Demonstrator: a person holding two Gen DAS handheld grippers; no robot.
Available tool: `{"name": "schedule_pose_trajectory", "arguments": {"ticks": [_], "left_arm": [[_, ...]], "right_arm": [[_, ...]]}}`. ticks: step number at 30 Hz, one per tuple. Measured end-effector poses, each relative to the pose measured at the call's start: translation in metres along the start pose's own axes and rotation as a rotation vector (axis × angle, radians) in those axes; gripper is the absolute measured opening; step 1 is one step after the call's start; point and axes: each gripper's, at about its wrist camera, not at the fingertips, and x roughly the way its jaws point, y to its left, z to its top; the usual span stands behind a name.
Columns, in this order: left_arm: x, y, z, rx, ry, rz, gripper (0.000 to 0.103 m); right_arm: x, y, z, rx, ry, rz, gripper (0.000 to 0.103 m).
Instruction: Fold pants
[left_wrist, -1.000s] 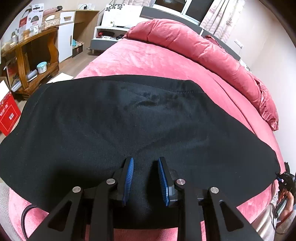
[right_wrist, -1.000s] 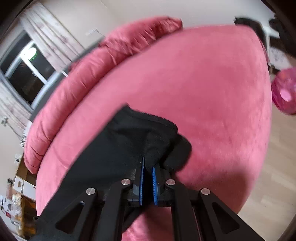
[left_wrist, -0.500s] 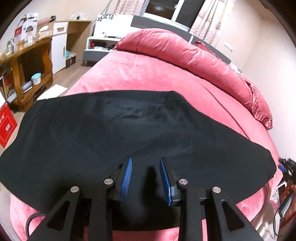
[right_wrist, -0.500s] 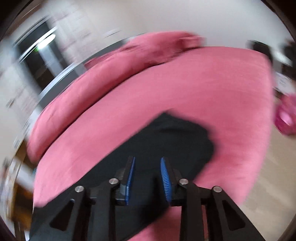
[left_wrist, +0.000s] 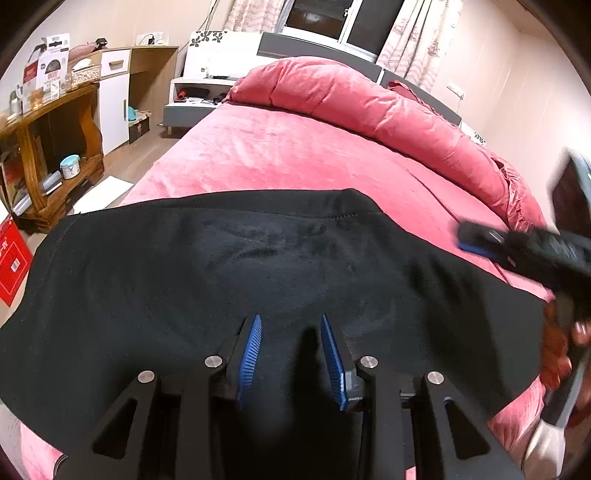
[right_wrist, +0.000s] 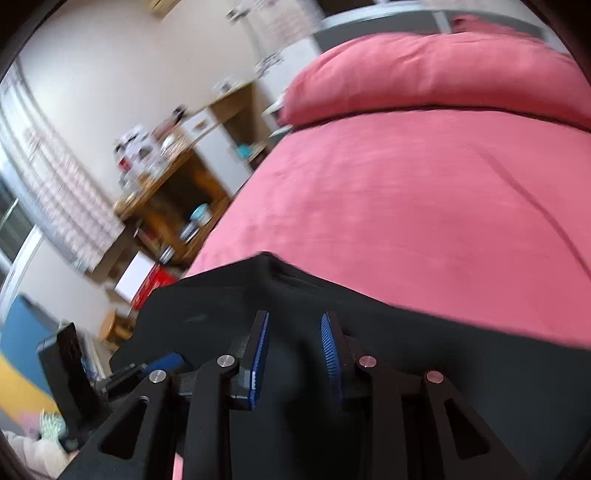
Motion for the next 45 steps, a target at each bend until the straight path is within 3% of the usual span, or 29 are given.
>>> {"name": "schedule_pose_trajectory", "arguments": {"ticks": [3, 7, 10, 12, 14, 16, 20, 23, 26, 30, 33, 38, 42, 45], "left_arm": [[0.0, 0.003, -0.003, 0.006, -0.005, -0.021, 0.034], [0.002, 0.002, -0.007, 0.038, -0.003, -0.029, 0.035], [0.005, 0.001, -0.006, 0.041, -0.011, -0.04, 0.035], [0.01, 0.001, -0.005, 0.037, -0.014, -0.048, 0.035], [0.016, 0.0, -0.006, 0.035, -0.001, -0.044, 0.036], [0.017, 0.001, -0.005, 0.034, -0.003, -0.044, 0.036], [0.01, 0.008, 0.0, -0.005, -0.04, -0.064, 0.036], [0.023, 0.015, -0.001, -0.032, 0.0, -0.045, 0.036], [0.024, 0.009, -0.005, 0.019, -0.015, -0.02, 0.037], [0.025, 0.003, -0.009, 0.058, -0.026, -0.019, 0.045], [0.021, 0.007, -0.009, 0.04, -0.035, -0.045, 0.045], [0.01, 0.011, -0.008, 0.011, -0.064, -0.057, 0.045], [0.002, 0.01, -0.003, 0.002, -0.082, -0.039, 0.045], [-0.002, 0.013, 0.003, -0.023, -0.077, -0.017, 0.046]], "right_arm": [[0.037, 0.015, 0.02, -0.024, 0.048, 0.013, 0.03], [0.078, 0.004, 0.044, 0.012, 0.127, -0.014, 0.031], [0.1, -0.001, 0.04, 0.028, 0.24, 0.072, 0.033], [0.111, -0.003, 0.036, 0.022, 0.266, 0.076, 0.033], [0.118, -0.003, 0.037, 0.036, 0.247, 0.086, 0.029], [0.126, -0.002, 0.042, 0.049, 0.216, 0.091, 0.01], [0.129, 0.014, 0.055, -0.037, 0.146, -0.005, 0.009], [0.132, 0.0, 0.055, 0.016, 0.127, -0.028, 0.008], [0.142, -0.013, 0.052, 0.045, 0.126, -0.029, 0.008], [0.145, 0.0, 0.052, -0.059, 0.096, -0.098, 0.008], [0.127, 0.005, 0.058, -0.061, 0.035, -0.145, 0.009], [0.063, 0.01, 0.047, -0.058, -0.073, -0.141, 0.013], [0.031, 0.02, 0.012, -0.152, -0.046, -0.187, 0.013], [0.017, 0.009, -0.015, -0.137, -0.023, -0.212, 0.013]]}}
